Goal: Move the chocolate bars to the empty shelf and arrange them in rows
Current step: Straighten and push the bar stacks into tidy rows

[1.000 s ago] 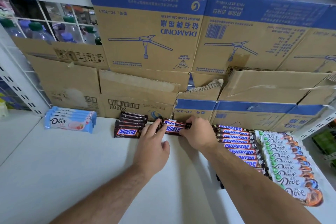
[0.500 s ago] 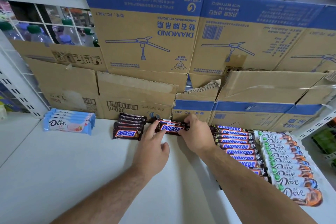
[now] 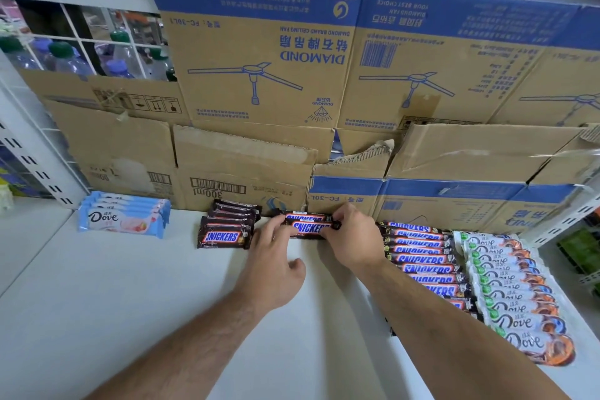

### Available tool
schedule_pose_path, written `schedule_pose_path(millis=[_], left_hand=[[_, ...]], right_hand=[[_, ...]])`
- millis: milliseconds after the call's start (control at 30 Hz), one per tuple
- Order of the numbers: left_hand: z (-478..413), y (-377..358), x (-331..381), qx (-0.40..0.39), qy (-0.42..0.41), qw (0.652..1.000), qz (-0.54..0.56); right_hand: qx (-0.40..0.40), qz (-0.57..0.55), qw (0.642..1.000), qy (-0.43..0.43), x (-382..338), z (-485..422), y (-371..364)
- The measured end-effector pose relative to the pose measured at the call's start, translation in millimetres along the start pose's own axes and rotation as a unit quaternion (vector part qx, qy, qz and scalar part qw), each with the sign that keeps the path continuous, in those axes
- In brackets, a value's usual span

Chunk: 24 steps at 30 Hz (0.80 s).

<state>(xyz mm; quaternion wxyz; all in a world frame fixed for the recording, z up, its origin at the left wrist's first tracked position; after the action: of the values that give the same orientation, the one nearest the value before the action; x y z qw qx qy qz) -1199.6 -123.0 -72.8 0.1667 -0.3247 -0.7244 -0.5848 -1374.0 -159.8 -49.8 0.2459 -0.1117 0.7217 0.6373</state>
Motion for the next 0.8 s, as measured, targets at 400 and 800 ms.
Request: schedule_pose_path(millis=[400, 800], left_hand=[[1.4, -2.2, 7.6, 0.021, -0.057, 0.994, -0.086], [1.3, -0.4, 7.4, 0.019, -0.034, 0.991, -0.125]], right_hand=[[0.022, -0.006, 1.000, -0.012, -2.7, 3.7, -3.7], [0.025, 0.015, 1.000, 0.005, -8.2, 8.4, -4.7]])
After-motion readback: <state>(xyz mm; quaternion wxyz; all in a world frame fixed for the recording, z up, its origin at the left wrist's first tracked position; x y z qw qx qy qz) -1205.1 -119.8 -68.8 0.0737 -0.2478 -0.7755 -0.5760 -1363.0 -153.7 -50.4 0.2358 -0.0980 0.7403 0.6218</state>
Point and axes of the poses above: each hand's wrist, its own z-axis away from the middle knuckle, its own y-axis out of the back of the hand, x = y × z, the point moved 4 cm from there along -z, towards the middle knuckle
